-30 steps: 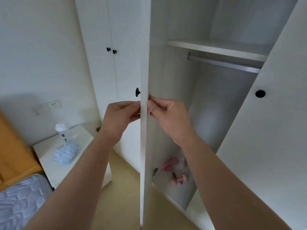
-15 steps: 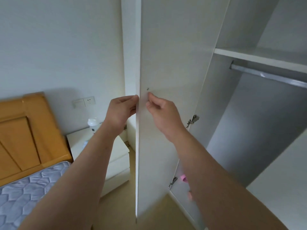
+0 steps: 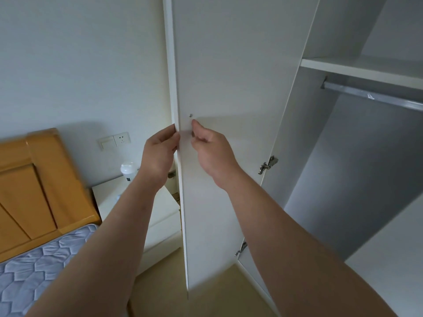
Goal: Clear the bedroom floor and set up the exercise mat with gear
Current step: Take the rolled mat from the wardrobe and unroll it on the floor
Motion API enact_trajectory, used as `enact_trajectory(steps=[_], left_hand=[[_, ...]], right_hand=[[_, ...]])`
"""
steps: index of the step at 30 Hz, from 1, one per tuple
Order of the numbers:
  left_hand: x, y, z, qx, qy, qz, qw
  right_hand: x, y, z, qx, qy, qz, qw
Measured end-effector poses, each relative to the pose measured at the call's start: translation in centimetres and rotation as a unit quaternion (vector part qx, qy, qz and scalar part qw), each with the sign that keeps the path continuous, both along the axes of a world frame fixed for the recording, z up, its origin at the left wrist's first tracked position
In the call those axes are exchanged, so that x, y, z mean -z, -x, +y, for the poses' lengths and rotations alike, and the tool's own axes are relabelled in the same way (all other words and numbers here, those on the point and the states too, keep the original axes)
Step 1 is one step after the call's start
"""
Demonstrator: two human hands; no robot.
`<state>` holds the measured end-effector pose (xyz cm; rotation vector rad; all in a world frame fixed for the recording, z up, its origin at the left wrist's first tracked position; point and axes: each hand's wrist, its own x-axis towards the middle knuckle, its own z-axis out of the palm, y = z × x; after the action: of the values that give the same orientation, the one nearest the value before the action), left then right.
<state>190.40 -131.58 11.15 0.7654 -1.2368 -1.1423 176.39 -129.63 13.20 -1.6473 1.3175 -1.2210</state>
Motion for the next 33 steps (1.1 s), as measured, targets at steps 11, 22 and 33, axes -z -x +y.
enact_trajectory(steps=[11,22,33], left_hand=[[-0.4,9.5,5.0,-0.256,0.111,0.003,0.960],[0.0,29.4,6.3,0.170,-0.026,-0.076,0.982],[-2.6,39.3,8.5,0.375,-0.044,-0.105,0.920]], right_hand=[[1.3,9.7,4.6,0.159,0.067,-0.105,0.979],[1.6,27.3,14.0,0.525,0.078,-0.094,0.842],[-1.2,35.6,18.4,0.627,0.060,0.020,0.777]])
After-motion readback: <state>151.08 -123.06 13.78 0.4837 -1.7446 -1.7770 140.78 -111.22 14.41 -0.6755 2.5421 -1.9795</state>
